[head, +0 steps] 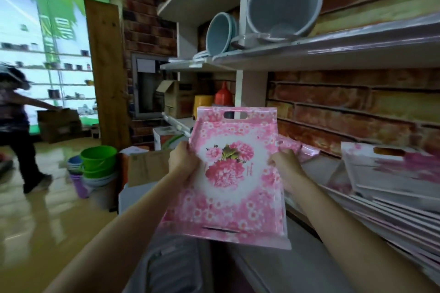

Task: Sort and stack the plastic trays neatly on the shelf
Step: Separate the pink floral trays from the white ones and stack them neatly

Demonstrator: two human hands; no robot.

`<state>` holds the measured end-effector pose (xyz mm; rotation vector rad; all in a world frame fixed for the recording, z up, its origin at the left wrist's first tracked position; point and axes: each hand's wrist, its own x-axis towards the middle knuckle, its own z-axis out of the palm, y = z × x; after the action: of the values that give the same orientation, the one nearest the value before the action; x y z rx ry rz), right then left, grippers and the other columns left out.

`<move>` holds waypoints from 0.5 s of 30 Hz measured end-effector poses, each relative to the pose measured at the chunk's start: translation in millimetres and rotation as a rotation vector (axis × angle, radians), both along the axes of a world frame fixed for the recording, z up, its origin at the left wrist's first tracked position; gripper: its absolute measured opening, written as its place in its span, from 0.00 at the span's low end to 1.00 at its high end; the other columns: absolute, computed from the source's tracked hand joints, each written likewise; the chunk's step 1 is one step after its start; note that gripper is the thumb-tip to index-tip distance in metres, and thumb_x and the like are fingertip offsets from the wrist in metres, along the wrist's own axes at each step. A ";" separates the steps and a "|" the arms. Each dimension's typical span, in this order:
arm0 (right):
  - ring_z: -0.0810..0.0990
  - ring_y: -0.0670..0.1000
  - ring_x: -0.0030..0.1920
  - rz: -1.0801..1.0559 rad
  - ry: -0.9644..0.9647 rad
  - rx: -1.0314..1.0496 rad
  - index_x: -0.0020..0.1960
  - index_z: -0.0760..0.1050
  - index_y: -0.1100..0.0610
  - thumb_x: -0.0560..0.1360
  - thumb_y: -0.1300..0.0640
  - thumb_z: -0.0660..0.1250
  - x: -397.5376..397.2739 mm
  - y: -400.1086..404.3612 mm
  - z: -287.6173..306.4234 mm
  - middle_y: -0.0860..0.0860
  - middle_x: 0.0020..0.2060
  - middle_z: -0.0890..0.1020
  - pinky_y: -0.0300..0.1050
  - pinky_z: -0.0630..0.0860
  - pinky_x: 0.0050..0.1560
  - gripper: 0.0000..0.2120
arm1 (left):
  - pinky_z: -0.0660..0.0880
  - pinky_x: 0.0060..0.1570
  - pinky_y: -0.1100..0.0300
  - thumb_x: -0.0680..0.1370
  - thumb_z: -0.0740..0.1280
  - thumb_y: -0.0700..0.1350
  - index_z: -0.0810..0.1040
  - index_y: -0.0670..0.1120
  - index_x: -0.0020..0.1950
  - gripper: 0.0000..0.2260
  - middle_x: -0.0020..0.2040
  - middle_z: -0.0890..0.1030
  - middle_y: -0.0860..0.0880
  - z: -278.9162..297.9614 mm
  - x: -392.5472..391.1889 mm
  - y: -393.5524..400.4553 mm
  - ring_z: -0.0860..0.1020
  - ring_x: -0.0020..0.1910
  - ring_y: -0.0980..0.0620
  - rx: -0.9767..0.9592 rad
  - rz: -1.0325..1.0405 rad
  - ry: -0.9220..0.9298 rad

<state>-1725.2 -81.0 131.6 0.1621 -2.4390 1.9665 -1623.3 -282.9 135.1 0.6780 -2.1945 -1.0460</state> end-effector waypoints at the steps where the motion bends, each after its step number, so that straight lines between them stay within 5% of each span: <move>1: 0.79 0.60 0.46 0.005 -0.007 0.000 0.48 0.74 0.61 0.53 0.58 0.62 -13.1 -4.2 1.1 0.60 0.41 0.79 0.51 0.78 0.47 0.23 | 0.72 0.56 0.50 0.78 0.54 0.41 0.73 0.42 0.64 0.17 0.60 0.78 0.37 4.9 -12.9 -4.5 0.75 0.59 0.36 -0.008 -0.001 -0.007; 2: 0.80 0.61 0.48 0.011 -0.017 0.023 0.51 0.73 0.60 0.55 0.59 0.63 -19.5 -6.7 4.5 0.61 0.45 0.80 0.53 0.79 0.48 0.24 | 0.72 0.56 0.50 0.79 0.54 0.41 0.74 0.41 0.64 0.16 0.60 0.78 0.37 8.7 -25.9 -7.4 0.76 0.59 0.36 -0.010 -0.001 -0.005; 5: 0.77 0.56 0.47 0.020 -0.036 0.097 0.53 0.63 0.53 0.68 0.65 0.62 -38.4 -11.2 14.9 0.57 0.47 0.77 0.41 0.71 0.32 0.16 | 0.71 0.58 0.49 0.79 0.54 0.39 0.74 0.41 0.63 0.16 0.60 0.78 0.36 10.4 -62.1 -9.8 0.75 0.60 0.35 -0.004 0.000 0.005; 7: 0.72 0.54 0.45 0.019 -0.022 0.137 0.56 0.63 0.57 0.70 0.64 0.62 -60.7 -15.3 17.9 0.58 0.46 0.73 0.38 0.66 0.30 0.16 | 0.72 0.58 0.49 0.78 0.54 0.38 0.75 0.40 0.62 0.15 0.60 0.78 0.36 7.4 -83.6 -9.6 0.75 0.59 0.36 0.017 -0.012 0.010; 12: 0.72 0.57 0.54 -0.017 -0.035 0.439 0.71 0.60 0.66 0.67 0.58 0.63 -103.8 -11.5 23.3 0.61 0.53 0.68 0.42 0.73 0.44 0.33 | 0.77 0.56 0.46 0.78 0.55 0.40 0.77 0.39 0.60 0.15 0.56 0.80 0.37 1.9 -141.5 -14.4 0.78 0.55 0.36 0.184 -0.114 -0.022; 15: 0.68 0.61 0.69 -0.082 -0.001 0.639 0.74 0.55 0.63 0.74 0.58 0.59 -124.1 1.4 24.2 0.60 0.72 0.60 0.49 0.68 0.63 0.31 | 0.74 0.32 0.53 0.78 0.54 0.36 0.75 0.33 0.61 0.16 0.38 0.77 0.41 -0.8 -183.5 -14.7 0.76 0.34 0.41 0.333 -0.204 -0.012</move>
<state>-1849.3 -79.5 155.8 0.0564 -2.9211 1.0935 -1806.8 -297.7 134.3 0.6106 -2.1538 -1.5380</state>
